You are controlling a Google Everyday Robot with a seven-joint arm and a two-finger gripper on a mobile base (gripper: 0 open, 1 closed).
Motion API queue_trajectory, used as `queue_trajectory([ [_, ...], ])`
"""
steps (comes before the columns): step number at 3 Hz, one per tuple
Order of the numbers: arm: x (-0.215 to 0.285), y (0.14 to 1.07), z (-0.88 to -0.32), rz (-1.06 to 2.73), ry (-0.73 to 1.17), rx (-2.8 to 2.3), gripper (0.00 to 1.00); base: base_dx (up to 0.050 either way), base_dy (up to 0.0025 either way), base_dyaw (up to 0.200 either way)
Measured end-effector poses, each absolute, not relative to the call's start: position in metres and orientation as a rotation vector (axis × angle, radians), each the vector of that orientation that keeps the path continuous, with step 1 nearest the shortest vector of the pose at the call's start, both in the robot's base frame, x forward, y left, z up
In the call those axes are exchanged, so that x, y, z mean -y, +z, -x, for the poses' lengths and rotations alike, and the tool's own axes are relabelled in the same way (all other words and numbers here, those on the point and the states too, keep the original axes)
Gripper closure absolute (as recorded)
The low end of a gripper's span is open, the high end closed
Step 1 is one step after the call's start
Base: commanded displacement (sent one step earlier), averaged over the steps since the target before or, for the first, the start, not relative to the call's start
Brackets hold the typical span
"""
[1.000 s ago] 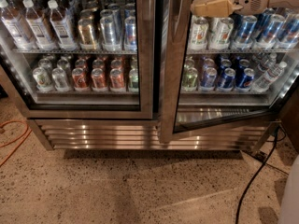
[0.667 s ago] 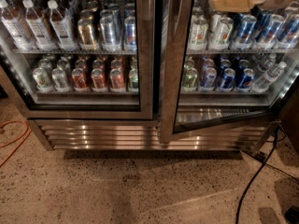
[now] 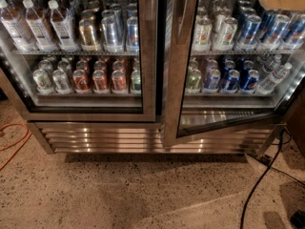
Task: Open right fridge door
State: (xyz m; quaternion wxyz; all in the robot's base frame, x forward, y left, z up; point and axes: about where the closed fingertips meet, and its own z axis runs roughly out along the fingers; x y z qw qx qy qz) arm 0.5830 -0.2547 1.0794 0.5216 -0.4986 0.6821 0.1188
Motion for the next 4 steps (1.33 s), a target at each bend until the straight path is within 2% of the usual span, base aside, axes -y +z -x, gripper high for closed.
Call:
queue_trajectory([
  [1, 0.236, 1.072, -0.566, 1.242, 0.425, -1.564, 1.00, 0.000, 0.00000, 0.000],
  [2, 0.227, 1.070, -0.558, 1.265, 0.481, -1.546, 1.00, 0.000, 0.00000, 0.000],
  [3, 0.225, 1.070, -0.558, 1.271, 0.484, -1.543, 1.00, 0.000, 0.00000, 0.000],
  [4, 0.212, 1.073, -0.535, 1.272, 0.503, -1.527, 1.00, 0.000, 0.00000, 0.000],
])
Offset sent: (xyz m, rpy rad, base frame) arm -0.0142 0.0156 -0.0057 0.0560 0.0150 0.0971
